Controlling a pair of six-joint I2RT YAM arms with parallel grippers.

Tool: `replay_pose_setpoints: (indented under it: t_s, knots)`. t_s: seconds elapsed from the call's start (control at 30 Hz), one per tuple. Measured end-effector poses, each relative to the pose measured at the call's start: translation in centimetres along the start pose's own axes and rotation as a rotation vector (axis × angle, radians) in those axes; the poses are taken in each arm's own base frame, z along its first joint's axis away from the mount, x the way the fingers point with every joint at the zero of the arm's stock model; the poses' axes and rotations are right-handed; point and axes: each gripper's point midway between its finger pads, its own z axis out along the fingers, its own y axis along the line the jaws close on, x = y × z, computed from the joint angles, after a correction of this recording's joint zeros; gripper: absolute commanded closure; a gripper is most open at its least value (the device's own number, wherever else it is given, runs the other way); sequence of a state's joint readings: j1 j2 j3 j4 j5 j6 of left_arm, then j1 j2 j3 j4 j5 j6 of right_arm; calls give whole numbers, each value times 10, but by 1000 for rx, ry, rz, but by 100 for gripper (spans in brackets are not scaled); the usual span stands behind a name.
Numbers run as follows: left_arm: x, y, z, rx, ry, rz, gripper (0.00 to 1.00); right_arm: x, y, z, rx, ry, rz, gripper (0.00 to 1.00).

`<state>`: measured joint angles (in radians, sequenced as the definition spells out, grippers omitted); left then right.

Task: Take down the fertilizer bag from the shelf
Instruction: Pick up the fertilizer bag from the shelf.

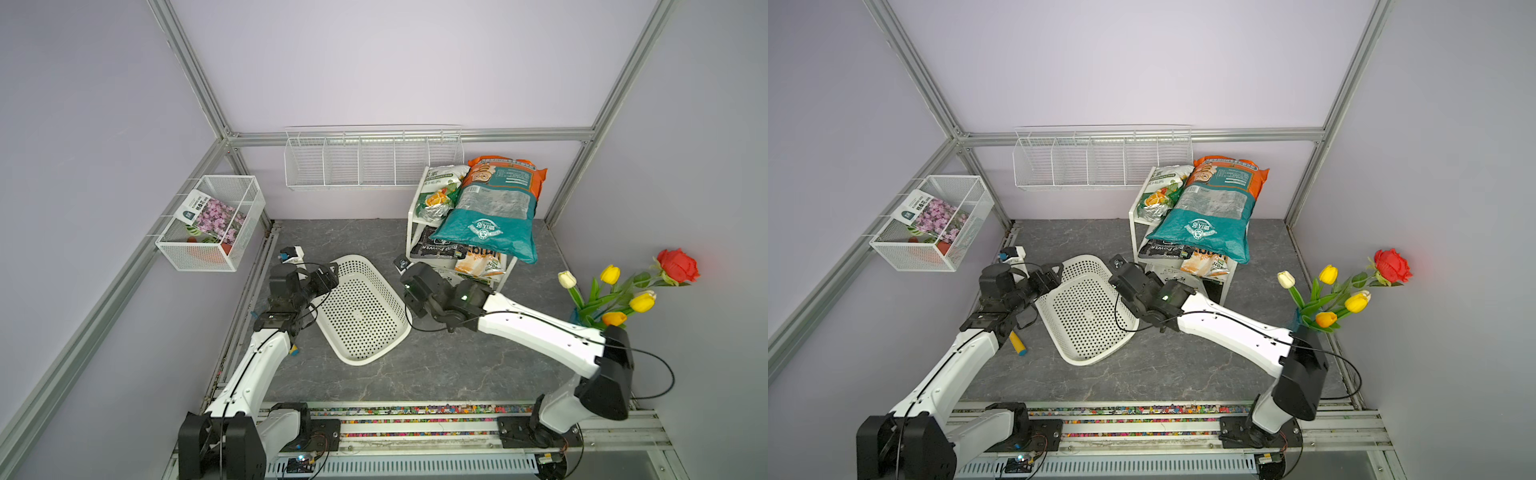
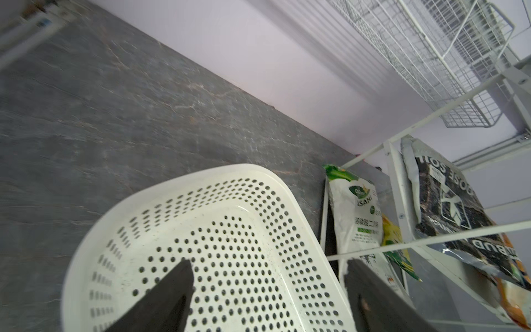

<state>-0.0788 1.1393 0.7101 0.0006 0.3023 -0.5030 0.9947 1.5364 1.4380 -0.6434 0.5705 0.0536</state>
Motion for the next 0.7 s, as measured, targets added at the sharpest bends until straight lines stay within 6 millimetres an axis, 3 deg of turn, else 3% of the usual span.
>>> replay_pose_setpoints:
  t_s: [0.17,0.33,0.5,0.7]
  knots:
    - [10,-12,21,75,102,-41,15,-20,-33,-54,40,-130,-80,48]
    - [10,-53,36,173,168,3,16,-34,-47,-91,85,-204,-187,45]
    - [16,-91,38,254,200,59,16,-41,-65,-93,234,-199,-312,40]
    - [26,-84,39,243,215,44,15,-43,-100,-86,458,-156,-447,37]
